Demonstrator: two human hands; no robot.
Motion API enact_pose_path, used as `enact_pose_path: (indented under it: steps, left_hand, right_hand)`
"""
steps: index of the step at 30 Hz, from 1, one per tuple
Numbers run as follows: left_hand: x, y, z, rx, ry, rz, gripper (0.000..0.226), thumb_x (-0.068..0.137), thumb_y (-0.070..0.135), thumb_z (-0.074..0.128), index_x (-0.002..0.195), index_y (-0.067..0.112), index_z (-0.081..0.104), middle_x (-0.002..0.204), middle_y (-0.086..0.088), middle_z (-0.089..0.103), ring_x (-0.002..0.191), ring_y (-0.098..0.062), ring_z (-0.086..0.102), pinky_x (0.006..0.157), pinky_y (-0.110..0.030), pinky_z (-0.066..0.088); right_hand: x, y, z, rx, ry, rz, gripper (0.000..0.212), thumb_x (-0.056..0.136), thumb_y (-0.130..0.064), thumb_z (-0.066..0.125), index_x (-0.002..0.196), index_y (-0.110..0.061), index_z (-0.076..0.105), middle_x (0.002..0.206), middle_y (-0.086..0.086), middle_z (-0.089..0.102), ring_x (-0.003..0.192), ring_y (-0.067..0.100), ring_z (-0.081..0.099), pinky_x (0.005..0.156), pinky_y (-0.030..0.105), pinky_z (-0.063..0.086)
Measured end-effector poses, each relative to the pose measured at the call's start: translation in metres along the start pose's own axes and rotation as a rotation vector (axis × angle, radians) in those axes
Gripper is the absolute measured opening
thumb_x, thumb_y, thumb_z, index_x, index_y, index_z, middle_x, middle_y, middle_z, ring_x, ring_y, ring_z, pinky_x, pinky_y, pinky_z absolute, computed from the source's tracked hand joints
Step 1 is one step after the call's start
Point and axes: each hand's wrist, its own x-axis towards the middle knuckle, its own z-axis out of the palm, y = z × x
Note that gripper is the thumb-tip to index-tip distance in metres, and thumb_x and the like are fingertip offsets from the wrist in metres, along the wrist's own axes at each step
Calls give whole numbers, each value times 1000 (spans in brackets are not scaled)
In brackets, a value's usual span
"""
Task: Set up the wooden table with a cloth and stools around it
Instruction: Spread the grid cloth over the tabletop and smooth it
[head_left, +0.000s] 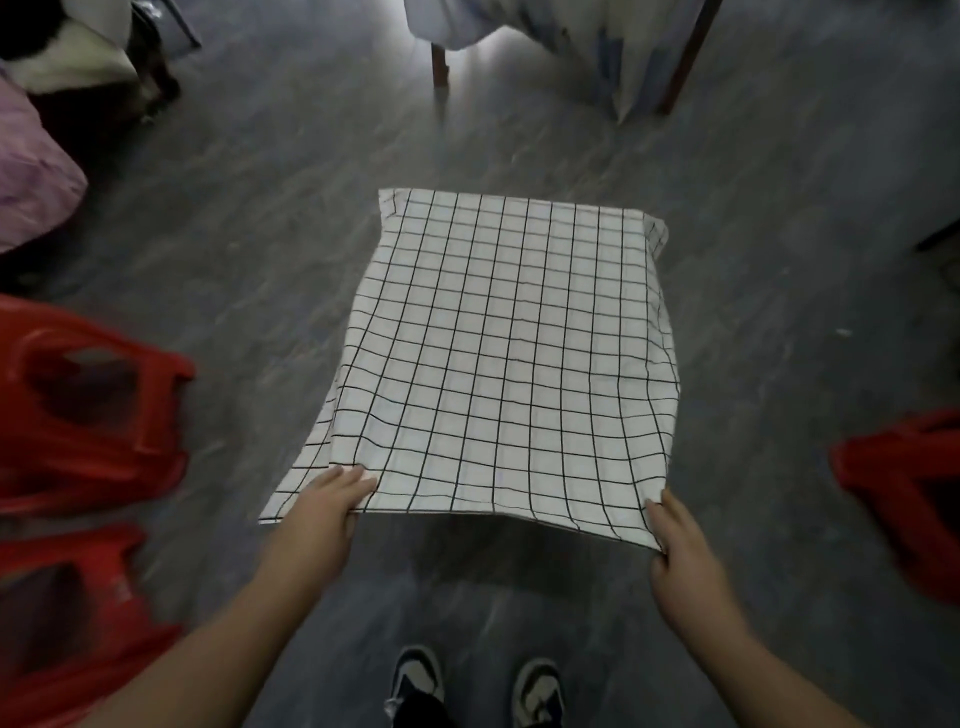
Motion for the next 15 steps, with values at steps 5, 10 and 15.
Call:
enact_pose_path:
  steps: [5, 10, 15]
  left_hand:
    - [8, -9, 46, 23, -35, 12, 49, 78, -11, 62, 122, 12, 68, 136, -11, 60, 129, -36, 50, 107, -40, 39]
    - [8, -27, 88, 87, -103, -41, 48, 85, -4, 63, 130, 11, 63, 143, -13, 53, 137, -39, 40, 113, -46, 34]
    - [3, -31, 106, 195, -69, -16, 56, 84, 2, 63, 137, 18, 57, 150, -9, 46, 142, -38, 32, 113, -48, 35]
  right_hand:
    - [9, 17, 33, -43, -38, 27, 65, 81, 10, 53, 143, -9, 48, 164, -3, 21, 144, 22, 35, 105, 24, 29]
    - [17, 32, 65, -124, -85, 41, 70, 81, 13, 53, 148, -6, 41, 166, 0, 12, 146, 26, 29, 106, 25, 30]
    - [18, 46, 84, -258, -84, 54, 76, 80, 4, 57, 150, -13, 35, 166, 2, 10, 144, 32, 30, 111, 44, 37]
